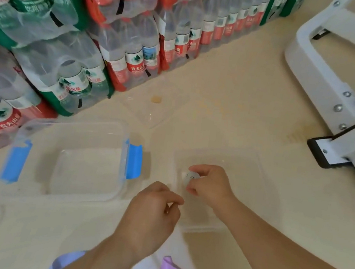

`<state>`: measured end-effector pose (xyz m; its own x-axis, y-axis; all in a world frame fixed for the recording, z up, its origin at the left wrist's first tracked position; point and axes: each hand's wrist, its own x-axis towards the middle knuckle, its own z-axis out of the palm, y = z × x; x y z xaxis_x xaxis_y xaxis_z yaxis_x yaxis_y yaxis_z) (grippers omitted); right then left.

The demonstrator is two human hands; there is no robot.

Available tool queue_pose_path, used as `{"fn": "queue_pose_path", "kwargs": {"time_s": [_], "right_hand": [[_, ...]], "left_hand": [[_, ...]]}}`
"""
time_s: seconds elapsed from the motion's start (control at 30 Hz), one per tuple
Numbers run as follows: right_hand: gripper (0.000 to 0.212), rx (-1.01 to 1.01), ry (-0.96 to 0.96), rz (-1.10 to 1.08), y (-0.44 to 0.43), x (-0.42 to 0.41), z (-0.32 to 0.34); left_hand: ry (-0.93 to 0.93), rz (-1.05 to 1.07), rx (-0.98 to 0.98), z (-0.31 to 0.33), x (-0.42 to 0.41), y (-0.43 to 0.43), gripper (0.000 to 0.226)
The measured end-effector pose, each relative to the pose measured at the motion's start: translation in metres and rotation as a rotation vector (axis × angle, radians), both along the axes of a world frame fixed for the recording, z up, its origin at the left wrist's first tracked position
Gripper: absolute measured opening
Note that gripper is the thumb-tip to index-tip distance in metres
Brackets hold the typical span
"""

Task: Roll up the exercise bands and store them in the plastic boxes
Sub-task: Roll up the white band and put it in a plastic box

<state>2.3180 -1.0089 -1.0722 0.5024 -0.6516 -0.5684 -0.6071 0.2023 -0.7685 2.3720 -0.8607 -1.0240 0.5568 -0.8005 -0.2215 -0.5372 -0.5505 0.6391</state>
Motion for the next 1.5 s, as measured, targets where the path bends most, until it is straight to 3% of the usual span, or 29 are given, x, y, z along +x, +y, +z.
{"fn": "queue_pose_path", "kwargs": {"time_s": [0.17, 0.3, 0.6, 0.87, 1.03, 1.27, 1.33, 1.5], "right_hand": [[0.016, 0.116, -0.082, -0.086, 0.004, 0.01, -0.009], [0.016, 0.101, -0.087, -0.185, 0.004, 0.014, -0.012], [0.03, 0.131, -0.057, -0.186, 0.003, 0.013, -0.009], [0.017, 0.3, -0.135, -0.188, -0.004, 0.009, -0.003], [0.028, -0.042, 0.029, 0.0, 0.006, 0.017, -0.014], [0.018, -0.301, 0.113, 0.245, 0.005, 0.026, -0.005], [0.02, -0.229, 0.085, 0.16, 0.004, 0.025, -0.004], [0.025, 0.275, -0.007, -0.108, 0.001, 0.021, 0.015]], "left_hand": [[-0.001, 0.002, -0.021, -0.002, 0.002, -0.002, 0.024], [0.013, 0.012, -0.042, -0.002, 0.001, -0.002, 0.023], [-0.001, -0.006, -0.059, -0.004, 0.0, 0.004, 0.031], [0.02, -0.027, -0.082, -0.007, -0.002, 0.009, 0.034], [0.031, -0.008, -0.101, -0.008, -0.003, 0.01, 0.033], [0.021, -0.03, -0.112, -0.01, 0.0, 0.013, 0.036], [0.026, -0.034, -0.118, -0.01, 0.0, 0.012, 0.037], [0.044, -0.053, -0.127, -0.01, 0.002, 0.013, 0.037]]}}
